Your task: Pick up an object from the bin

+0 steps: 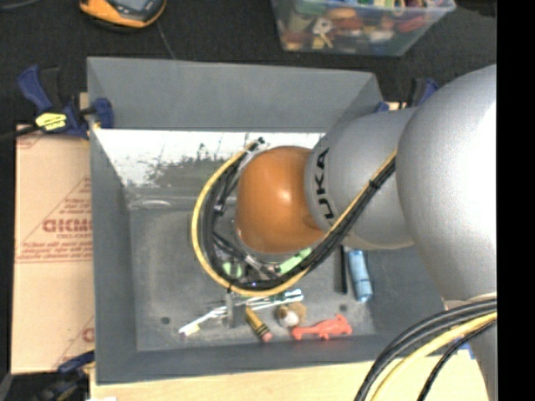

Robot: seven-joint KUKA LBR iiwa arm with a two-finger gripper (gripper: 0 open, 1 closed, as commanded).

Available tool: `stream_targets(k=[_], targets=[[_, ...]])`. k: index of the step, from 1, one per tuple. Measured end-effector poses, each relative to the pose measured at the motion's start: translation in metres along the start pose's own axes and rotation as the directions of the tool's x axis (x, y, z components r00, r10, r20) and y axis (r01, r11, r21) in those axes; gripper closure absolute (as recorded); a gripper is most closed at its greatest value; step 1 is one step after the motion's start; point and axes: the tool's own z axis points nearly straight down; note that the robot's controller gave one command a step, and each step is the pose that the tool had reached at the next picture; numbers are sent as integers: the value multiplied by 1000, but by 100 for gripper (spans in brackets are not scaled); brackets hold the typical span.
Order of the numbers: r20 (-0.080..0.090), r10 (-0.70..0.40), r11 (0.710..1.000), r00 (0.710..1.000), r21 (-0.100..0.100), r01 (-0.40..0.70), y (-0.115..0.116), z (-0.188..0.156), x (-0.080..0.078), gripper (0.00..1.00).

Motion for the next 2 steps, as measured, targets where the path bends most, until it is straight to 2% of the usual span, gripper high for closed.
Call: stream_targets(k=[1,2], targets=[[10,132,991,991,2,-132,-32,11,-25,0],[4,221,975,975,0,-221,-22,4,7,0]])
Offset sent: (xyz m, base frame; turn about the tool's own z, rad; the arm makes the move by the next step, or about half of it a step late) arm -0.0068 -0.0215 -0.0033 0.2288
